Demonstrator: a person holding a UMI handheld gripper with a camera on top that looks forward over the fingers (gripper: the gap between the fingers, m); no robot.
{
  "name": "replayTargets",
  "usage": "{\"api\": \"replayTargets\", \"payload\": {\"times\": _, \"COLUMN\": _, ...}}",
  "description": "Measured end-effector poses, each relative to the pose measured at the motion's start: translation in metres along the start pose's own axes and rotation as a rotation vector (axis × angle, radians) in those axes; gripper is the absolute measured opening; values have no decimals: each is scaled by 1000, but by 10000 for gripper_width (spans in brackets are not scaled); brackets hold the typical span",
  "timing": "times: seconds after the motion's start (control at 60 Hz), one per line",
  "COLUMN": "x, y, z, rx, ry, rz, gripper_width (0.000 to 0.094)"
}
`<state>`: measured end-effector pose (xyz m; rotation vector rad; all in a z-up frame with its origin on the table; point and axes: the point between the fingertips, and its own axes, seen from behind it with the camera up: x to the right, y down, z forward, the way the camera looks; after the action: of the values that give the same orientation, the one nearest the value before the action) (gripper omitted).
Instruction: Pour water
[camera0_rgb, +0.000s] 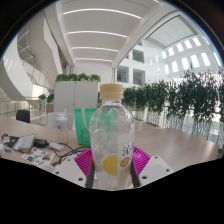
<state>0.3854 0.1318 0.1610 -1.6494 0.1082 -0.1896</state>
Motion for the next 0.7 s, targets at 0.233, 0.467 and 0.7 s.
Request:
{"api": "replayTargets", "payload": {"times": 0.233, "x": -9, "y": 94, "z": 8, "rx": -139, "ry": 37, "rz": 37, "gripper_width": 548}}
{"api": "replayTargets", "payload": {"times": 0.467, "x": -17, "y": 78, "z": 7, "rx": -111, "ry": 39, "rz": 67, "gripper_width": 560}}
{"api": "replayTargets", "payload": {"times": 0.7, "x": -33, "y": 110, "z": -73, "rx": -363, "ry": -3, "rz": 134, "gripper_width": 833}}
